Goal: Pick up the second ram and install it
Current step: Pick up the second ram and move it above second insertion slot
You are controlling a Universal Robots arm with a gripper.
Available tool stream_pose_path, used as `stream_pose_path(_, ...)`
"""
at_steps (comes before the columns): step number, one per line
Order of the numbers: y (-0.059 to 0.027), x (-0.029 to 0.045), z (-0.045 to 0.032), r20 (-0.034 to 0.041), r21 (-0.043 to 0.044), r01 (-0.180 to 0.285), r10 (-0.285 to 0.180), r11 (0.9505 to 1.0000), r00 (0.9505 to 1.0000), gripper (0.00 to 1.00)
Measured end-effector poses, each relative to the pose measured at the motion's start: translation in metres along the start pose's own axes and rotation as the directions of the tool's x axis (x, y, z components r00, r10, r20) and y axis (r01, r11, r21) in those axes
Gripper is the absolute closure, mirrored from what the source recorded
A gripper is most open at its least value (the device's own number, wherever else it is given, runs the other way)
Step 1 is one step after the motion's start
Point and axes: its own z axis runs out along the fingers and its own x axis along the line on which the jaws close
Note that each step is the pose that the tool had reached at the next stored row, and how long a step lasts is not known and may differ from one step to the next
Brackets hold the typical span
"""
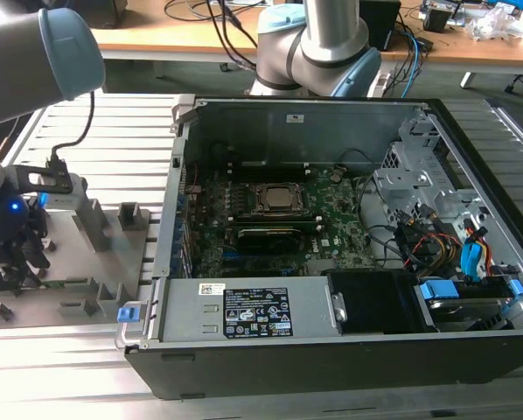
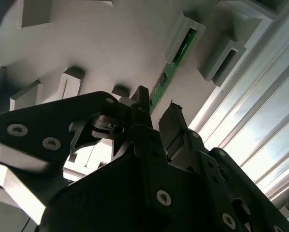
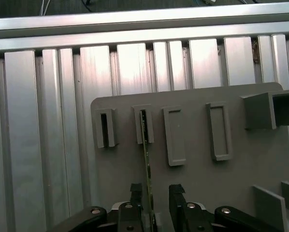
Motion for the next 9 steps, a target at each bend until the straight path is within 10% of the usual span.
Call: stream_pose_path(9,-0.0012,0.0029,0.0218,-0.0036,-0.0023,0.087,-0.087,0.9962,0.9962,0.64)
